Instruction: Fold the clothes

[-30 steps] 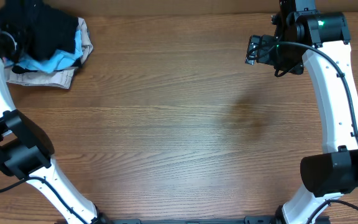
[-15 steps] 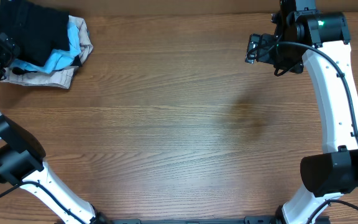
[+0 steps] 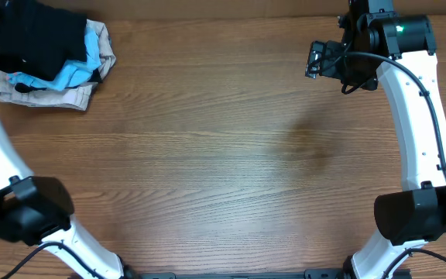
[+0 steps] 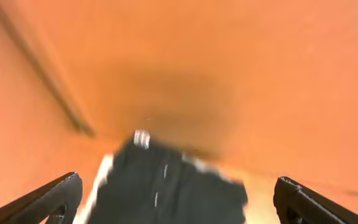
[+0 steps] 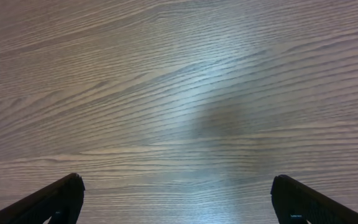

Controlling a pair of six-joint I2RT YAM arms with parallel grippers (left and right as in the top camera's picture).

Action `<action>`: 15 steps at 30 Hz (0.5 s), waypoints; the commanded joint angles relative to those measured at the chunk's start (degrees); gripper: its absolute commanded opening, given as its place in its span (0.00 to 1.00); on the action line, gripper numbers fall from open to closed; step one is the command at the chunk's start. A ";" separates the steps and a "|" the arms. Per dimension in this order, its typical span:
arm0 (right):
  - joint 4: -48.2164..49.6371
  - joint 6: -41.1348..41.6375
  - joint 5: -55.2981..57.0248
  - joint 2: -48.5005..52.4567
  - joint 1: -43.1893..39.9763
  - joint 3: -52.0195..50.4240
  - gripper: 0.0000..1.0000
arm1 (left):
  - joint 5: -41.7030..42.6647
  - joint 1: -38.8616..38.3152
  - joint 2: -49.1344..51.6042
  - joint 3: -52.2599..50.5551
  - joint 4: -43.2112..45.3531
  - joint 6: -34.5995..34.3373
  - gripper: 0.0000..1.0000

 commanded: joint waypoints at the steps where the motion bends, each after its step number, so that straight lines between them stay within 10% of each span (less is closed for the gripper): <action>1: 0.00 0.15 0.28 -0.63 -0.04 0.15 1.00 | -9.97 -3.96 5.99 0.00 5.88 6.32 1.00; 15: -0.33 0.15 0.28 -0.63 -0.04 0.15 1.00 | -17.14 -6.58 28.13 0.00 1.36 3.39 1.00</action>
